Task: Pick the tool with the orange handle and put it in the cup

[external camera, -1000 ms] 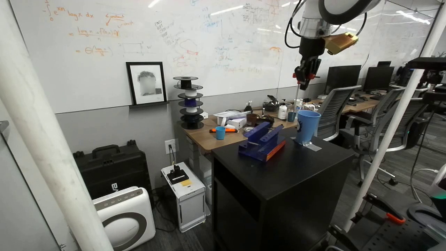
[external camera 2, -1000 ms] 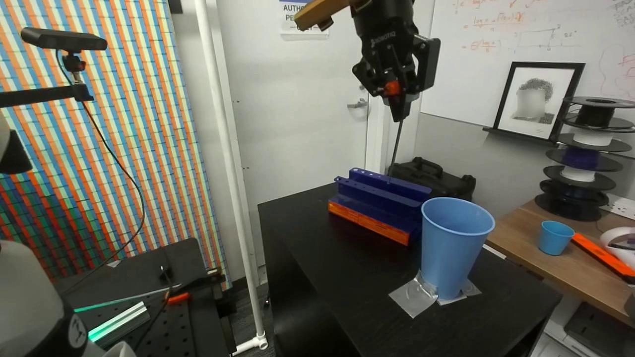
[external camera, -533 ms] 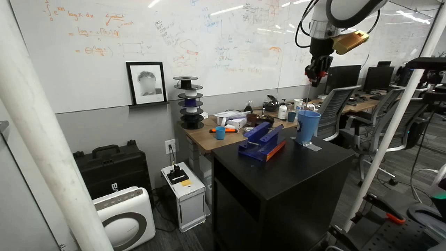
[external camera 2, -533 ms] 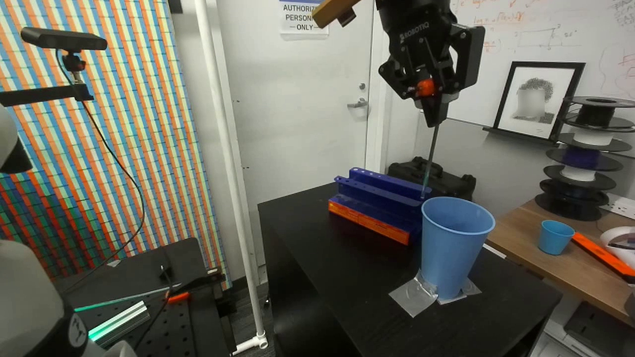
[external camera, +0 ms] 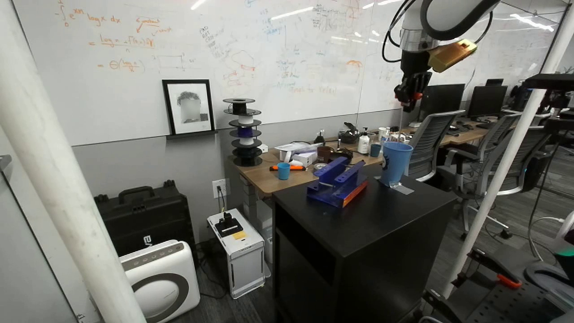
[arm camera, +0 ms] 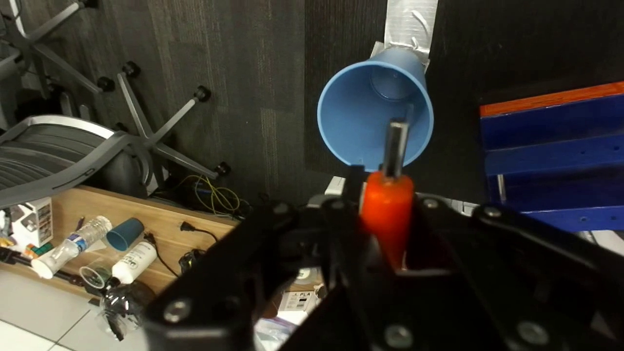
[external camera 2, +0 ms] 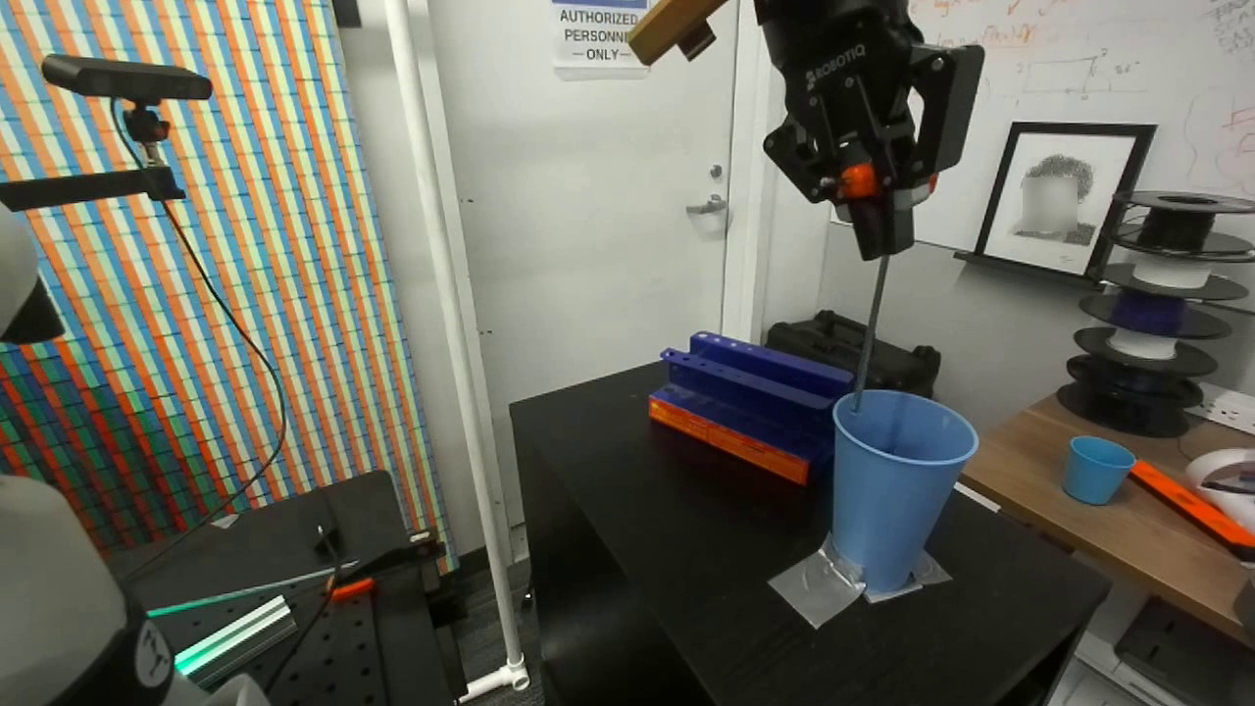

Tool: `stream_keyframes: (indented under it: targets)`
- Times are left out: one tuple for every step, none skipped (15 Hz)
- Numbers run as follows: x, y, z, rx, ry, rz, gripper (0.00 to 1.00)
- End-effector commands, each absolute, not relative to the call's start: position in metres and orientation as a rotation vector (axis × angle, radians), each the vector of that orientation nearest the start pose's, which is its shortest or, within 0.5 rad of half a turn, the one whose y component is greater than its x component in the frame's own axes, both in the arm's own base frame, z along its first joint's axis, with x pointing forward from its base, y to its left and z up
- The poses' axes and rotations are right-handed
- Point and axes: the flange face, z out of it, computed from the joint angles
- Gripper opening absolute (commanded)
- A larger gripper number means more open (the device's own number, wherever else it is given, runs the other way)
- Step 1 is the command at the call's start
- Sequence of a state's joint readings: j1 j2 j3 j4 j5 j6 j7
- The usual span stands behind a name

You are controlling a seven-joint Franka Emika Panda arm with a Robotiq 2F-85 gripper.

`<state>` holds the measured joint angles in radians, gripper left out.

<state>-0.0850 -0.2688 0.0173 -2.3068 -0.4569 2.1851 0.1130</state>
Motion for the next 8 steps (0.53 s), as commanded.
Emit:
stream_keyframes:
  targets:
    - [0.485,-0.049,0.462,-3.53,-0.09,-0.249,0.47]
    - [0.486,-0.049,0.459,-3.524,-0.091,-0.234,0.54]
    - [0.487,-0.05,0.455,-3.52,-0.091,-0.216,0.63]
    - [0.487,-0.051,0.451,-3.517,-0.092,-0.198,0.7]
    - [0.488,-0.052,0.447,-3.516,-0.089,-0.184,0.78]
    - [0.488,-0.053,0.446,-3.512,-0.089,-0.176,0.85]
    - [0.488,-0.054,0.447,-3.508,-0.094,-0.177,0.94]
    - [0.487,-0.053,0.451,-3.495,-0.108,-0.173,0.99]
